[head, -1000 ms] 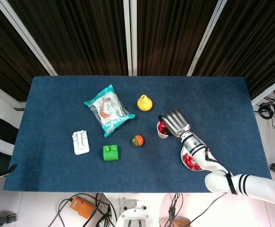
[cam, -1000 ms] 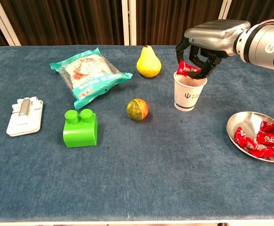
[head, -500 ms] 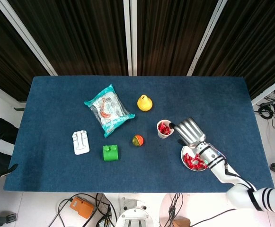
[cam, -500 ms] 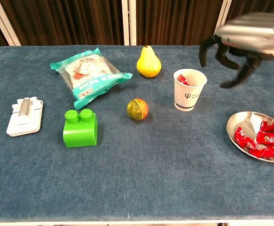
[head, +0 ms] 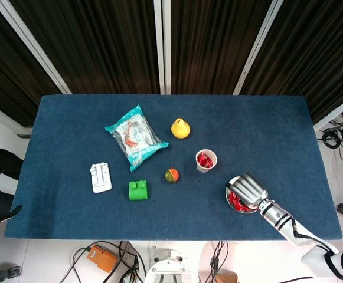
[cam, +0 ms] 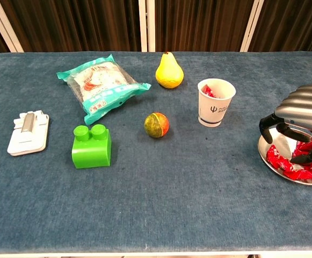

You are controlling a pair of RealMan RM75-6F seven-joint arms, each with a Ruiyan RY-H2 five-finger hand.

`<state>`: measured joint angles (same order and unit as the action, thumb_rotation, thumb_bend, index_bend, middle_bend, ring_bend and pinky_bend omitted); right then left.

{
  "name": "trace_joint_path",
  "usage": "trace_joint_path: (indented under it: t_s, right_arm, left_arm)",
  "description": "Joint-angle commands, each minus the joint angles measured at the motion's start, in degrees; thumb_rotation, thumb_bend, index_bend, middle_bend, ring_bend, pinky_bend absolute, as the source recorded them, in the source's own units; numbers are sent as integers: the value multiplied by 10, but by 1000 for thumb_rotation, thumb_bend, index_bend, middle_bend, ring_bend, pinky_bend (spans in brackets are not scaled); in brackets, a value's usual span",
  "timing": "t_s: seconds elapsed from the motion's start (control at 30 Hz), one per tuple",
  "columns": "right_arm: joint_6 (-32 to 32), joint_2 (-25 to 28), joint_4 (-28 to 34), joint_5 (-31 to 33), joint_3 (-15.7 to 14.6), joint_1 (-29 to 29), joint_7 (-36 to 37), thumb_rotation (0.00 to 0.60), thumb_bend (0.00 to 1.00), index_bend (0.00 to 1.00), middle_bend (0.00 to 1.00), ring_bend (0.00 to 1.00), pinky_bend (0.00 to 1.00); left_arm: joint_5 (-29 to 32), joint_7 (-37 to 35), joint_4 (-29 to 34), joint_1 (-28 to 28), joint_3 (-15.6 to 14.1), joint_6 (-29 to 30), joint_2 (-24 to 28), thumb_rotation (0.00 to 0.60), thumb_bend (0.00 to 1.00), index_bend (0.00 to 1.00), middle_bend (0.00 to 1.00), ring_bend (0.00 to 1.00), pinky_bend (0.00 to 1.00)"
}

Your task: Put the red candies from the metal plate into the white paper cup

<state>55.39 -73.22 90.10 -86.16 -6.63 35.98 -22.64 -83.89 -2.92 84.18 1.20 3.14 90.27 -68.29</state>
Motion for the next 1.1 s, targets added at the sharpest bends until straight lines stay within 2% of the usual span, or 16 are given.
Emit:
trace_joint_path:
  t_s: [0.03,0.8,1.1]
  right_arm:
    - [-6,-7,-9,-5,1,0,7,600,344,524,843,1000,1000]
    - [-54,-26,-21,25,24,7,-7,600,349,548,843,1000,1000]
    - [-51,-28,-20,35,30,2,-14,600,464,651,843,1000,1000]
  left_arm:
    - [-1,2,2,0,0,1,1,600,0,0,35,0,0]
    - [3,-1,-5,4,-2,-2,-3,600,0,0,34,0,0]
    - [3,-6,-11,3,-1,-3,-6,600,0,0,34,0,0]
